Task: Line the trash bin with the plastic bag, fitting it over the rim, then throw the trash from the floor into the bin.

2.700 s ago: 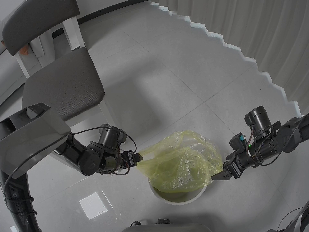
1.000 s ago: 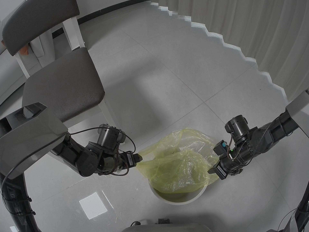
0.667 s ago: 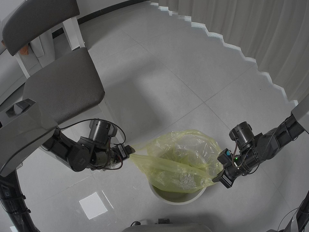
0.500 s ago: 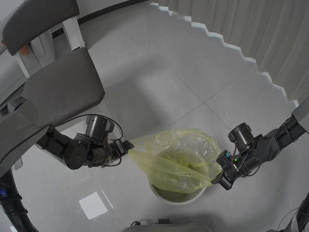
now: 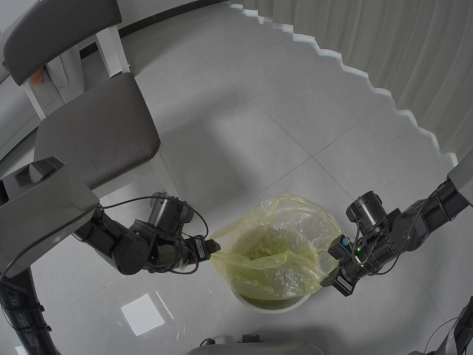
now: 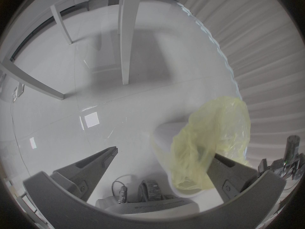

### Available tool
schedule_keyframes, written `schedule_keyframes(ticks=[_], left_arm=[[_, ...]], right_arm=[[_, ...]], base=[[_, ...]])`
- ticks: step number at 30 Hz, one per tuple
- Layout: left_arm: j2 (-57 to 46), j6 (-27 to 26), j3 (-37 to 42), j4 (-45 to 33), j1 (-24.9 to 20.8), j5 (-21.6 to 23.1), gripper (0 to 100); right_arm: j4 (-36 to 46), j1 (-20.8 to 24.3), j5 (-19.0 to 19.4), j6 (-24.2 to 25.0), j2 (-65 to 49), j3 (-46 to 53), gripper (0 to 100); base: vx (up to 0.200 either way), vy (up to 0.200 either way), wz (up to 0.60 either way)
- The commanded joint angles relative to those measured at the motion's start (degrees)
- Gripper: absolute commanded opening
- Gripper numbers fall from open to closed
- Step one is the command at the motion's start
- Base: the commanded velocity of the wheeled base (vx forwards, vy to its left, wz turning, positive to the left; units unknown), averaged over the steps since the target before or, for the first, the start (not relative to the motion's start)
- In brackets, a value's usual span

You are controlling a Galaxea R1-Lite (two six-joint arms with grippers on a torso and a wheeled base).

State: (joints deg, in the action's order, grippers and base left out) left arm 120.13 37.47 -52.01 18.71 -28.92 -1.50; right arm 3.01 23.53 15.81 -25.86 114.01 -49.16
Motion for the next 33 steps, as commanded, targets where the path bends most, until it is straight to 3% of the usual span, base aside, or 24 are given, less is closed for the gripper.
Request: schedule_keyframes(ticks=[1, 29, 30, 33], left_arm=[[0.72, 0.06, 0.5, -0.08, -0.18, 0.09, 100], [0.9, 0.06, -0.2, 0.27, -1.05, 0.36, 100], [0.9, 0.06, -0.47, -0.08, -1.05, 0.36, 0], [0.81, -0.12, 0.33, -0.34, -1.23, 0.36, 0]], right_arm=[[-0.02, 0.11, 0.01, -0.07, 0.25, 1.18, 0], [-2.22, -0.06, 1.24, 0.37, -0.1, 1.09, 0], [-2.22, -0.06, 1.24, 0.37, -0.1, 1.26, 0], [-2.22, -0.06, 1.15, 0.37, -0.01, 1.62, 0]], base=[[0.0, 0.0, 0.0], [0.0, 0.0, 0.0], [0.0, 0.0, 0.0], [0.0, 0.0, 0.0]])
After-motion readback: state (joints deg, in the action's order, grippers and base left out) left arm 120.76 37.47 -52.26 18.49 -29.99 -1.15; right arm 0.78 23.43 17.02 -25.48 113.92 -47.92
